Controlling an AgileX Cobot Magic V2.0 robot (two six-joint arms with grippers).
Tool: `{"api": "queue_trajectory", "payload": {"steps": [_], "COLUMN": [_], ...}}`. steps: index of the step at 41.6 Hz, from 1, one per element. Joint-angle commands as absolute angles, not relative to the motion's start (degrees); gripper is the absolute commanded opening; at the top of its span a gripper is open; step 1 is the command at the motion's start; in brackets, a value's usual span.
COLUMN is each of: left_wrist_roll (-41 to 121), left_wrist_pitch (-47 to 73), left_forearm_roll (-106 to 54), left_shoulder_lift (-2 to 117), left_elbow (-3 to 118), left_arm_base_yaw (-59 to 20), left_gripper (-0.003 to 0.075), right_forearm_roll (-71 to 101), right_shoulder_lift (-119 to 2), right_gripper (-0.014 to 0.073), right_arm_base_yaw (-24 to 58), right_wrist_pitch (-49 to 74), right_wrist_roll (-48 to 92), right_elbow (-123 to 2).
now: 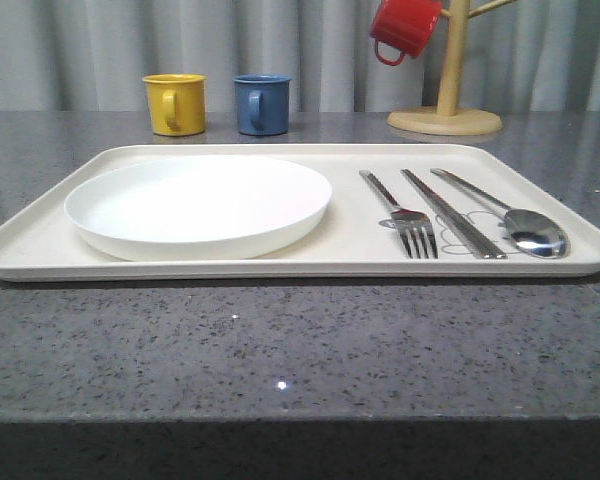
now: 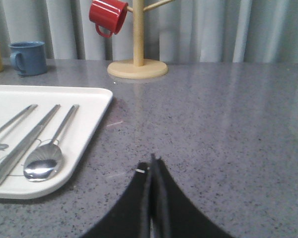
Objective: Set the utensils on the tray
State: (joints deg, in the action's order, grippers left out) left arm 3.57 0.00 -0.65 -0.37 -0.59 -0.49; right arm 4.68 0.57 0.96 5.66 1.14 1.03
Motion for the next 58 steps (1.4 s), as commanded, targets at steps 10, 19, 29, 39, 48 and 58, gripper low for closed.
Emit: {"api": "queue_trajectory", "payload": {"steps": [10,19,29,39,48,58], "left_wrist_roll": [3.5,3.5,3.5,3.5,3.5,3.5], "left_wrist_pitch": [-4.6,-4.6,-4.6,-4.6,-4.6,-4.6], "left_forearm_roll": [-1.0,-1.0,-1.0,-1.0,-1.0,-1.0], "left_shoulder_lift": [-1.7,-1.7,-1.7,-1.7,-1.7,-1.7], "left_elbow": [-0.4,-0.4,-0.4,-0.4,-0.4,-0.4], "left_arm_base_yaw": [-0.4,-0.4,-0.4,-0.4,-0.4,-0.4], "left_gripper": [-0.0018,-0.0018,-0.0018,-0.0018,-0.0018,-0.0018], "right_forearm_roll": [4.5,4.5,3.1,2.3,2.3,2.3], "right_shoulder_lift": [1.5,1.5,1.5,1.5,1.5,1.5], "right_gripper": [-0.0069,-0.0069,-0.0069,-0.0069,-0.0069,-0.0069], "right_arm_base_yaw": [-0.4,-0.4,-0.4,-0.4,-0.4,-0.4], "right_wrist_pitch": [-0.6,-1.2,-2.9,-2.9,-2.9,-2.9], "right_wrist_roll": [1.6,1.6,-3.3,-3.3,-3.3,-3.3], "right_elbow": [1.5,1.5,1.5,1.5,1.5,1.5]}}
